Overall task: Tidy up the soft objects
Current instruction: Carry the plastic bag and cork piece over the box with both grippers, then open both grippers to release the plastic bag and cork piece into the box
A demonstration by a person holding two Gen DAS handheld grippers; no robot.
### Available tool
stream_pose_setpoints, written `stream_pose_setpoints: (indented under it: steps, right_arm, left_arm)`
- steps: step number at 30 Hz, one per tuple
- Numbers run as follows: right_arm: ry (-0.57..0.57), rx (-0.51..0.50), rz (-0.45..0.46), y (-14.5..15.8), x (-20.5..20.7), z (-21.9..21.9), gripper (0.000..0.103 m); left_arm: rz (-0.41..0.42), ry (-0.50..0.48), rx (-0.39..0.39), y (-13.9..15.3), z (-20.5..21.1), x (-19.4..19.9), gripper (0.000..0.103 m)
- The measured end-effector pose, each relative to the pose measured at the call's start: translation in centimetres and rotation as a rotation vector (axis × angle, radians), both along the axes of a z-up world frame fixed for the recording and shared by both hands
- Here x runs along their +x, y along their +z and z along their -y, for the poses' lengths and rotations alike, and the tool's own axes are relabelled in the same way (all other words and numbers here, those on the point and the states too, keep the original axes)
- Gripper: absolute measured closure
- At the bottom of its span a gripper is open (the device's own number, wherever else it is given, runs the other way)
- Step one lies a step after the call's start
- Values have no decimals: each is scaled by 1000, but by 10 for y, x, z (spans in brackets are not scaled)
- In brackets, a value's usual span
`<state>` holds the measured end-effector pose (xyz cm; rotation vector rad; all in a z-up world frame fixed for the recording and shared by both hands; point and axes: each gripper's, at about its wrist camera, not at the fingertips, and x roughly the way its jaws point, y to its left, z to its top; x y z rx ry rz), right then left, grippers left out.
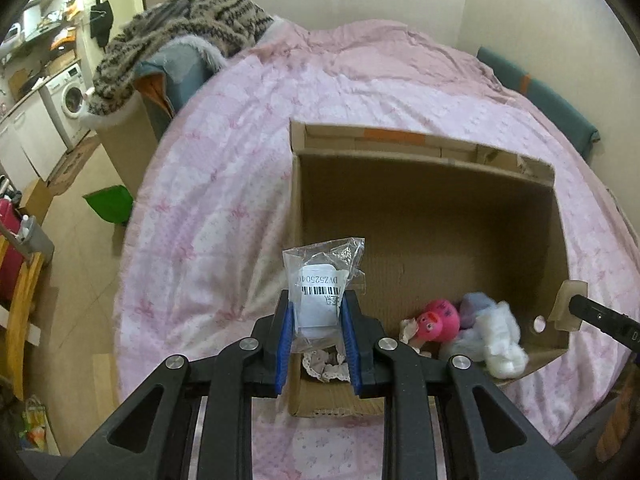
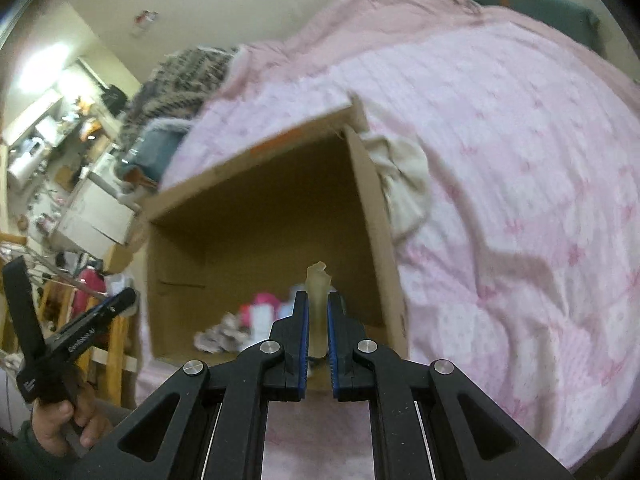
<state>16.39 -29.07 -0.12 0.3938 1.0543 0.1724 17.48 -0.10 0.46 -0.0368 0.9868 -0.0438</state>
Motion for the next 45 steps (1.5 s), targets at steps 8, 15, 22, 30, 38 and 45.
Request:
stream_pose_setpoints:
  steps: [8,15,22,30,38,45]
  right_arm:
    - [27,-68,-43,-14,2,-9,93]
    - [58,-113,-53,-21,8,-22,93]
    - [80,-144,-70,-25,9,-28,93]
    - [95,-131,-59,-24,8,-31,93]
    - [86,-109,-54,-22,9,-27,88]
    - [63,-102,-51,-19,8,-25,69]
  left_arm:
    - [-31,-50,-4,-17,15,4,82]
    - [-61,-65,-7,-25,17,4,82]
    - [-73,-66,-11,-30,19,3,82]
    - [-59,-105,8,-32,29,-3,82]
    - [-84,-101,8,-35,29,0,56]
    - [-8,-63,17,-19,24,-3,40]
